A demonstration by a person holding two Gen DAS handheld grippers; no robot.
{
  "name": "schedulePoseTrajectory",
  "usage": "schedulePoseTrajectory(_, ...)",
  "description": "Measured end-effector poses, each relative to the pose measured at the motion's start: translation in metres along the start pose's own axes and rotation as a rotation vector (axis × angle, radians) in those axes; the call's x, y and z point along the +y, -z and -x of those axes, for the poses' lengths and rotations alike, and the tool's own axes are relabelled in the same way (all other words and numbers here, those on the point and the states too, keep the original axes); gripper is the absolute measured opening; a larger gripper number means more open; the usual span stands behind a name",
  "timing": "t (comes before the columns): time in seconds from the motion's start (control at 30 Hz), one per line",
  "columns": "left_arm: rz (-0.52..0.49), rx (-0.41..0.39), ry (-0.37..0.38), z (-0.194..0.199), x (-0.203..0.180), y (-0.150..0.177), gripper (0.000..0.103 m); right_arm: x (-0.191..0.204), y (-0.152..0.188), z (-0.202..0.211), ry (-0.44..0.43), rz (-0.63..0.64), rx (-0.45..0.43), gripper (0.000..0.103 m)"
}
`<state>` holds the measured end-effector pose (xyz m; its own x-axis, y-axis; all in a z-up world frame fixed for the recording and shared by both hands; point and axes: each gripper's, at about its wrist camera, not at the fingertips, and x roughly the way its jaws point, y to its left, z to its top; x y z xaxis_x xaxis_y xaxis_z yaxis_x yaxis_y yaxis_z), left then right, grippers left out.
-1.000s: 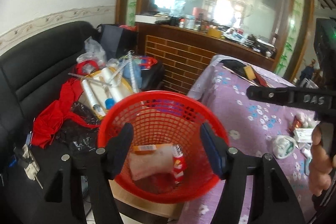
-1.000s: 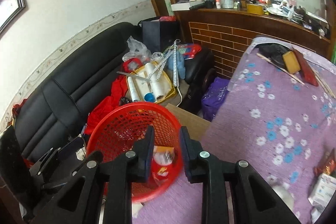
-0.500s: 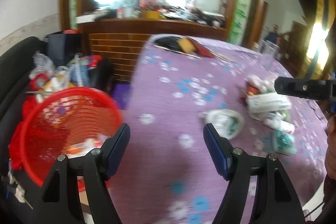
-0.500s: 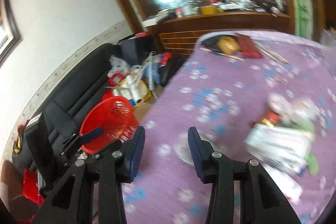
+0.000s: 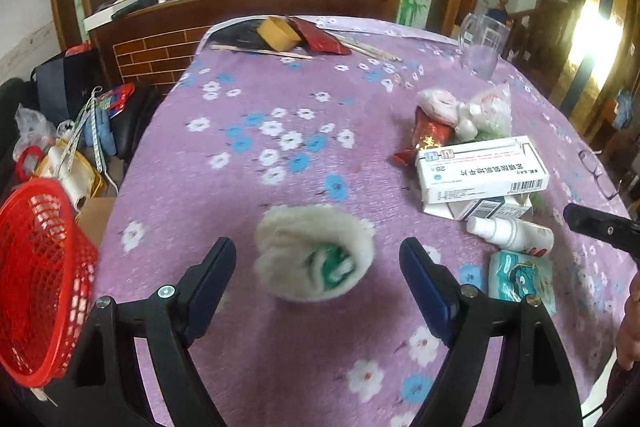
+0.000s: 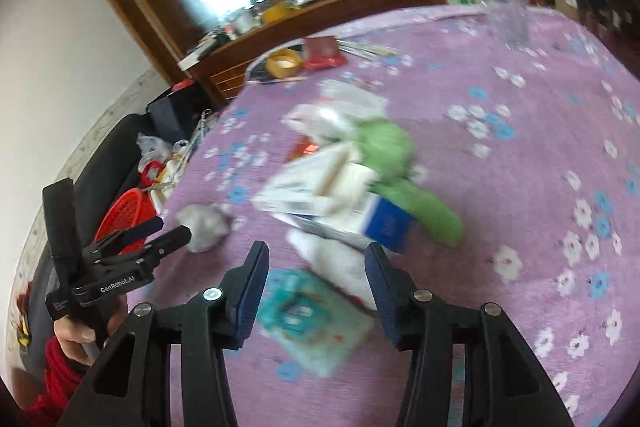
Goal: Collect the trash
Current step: 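Grasp the white rolled sock with the left tool, then grasp the teal cartoon packet with the right tool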
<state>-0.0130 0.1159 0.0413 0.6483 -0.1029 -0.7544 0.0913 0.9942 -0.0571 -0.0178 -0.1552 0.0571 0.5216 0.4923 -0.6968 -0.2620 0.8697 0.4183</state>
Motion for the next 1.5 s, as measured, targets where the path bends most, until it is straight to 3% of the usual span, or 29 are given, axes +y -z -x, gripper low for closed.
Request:
schedulePoseTrajectory(0.1,-0.018,0.002,-0.013,-0.008,-0.008,-0.001,0.082,-0.015,0.004,-0.005,-0.021,-0.035,0.03,0.054)
schedulePoseTrajectory(0.17,-0.025,0.013,-0.028,-0.012,-0.01,-0.001,0.064,-0.018,0.007,-0.012,-0.023,-0.047,0.048,0.054)
schedulePoseTrajectory(0.27,-0.025,0.005,-0.051,-0.013,-0.007,-0.001,0.052,-0.017,0.012,-0.021,-0.046,-0.064,0.075,0.054)
schedulePoseTrajectory(0.37,0.0,0.001,-0.032,-0.009,-0.001,0.001,0.048,-0.012,0.021,-0.026,-0.059,-0.049,0.104,0.054)
schedulePoseTrajectory(0.63,0.017,-0.023,-0.016,-0.002,0.002,0.011,0.048,0.036,0.058,-0.031,-0.133,0.104,0.2,0.056)
schedulePoseTrajectory(0.77,0.017,-0.023,-0.016,-0.002,0.002,0.012,0.048,0.05,0.052,-0.032,-0.069,0.176,0.161,0.067)
schedulePoseTrajectory(1.0,0.017,-0.03,-0.022,0.0,0.002,0.012,0.043,0.066,0.048,-0.056,-0.041,0.235,0.195,0.068)
schedulePoseTrajectory(1.1,0.02,-0.041,-0.03,0.003,0.001,0.013,0.039,0.082,0.054,-0.061,0.043,0.323,0.189,0.068)
schedulePoseTrajectory(1.23,0.024,-0.054,-0.031,0.006,-0.001,0.014,0.036,0.088,0.062,-0.063,0.132,0.383,0.17,0.051)
schedulePoseTrajectory(1.37,0.032,-0.087,-0.024,0.013,-0.005,0.017,0.036,0.082,0.062,-0.053,0.119,0.365,0.144,0.036)
schedulePoseTrajectory(1.5,0.025,-0.14,-0.024,0.024,-0.016,0.021,0.036,0.079,0.063,-0.041,0.084,0.334,0.075,0.031)
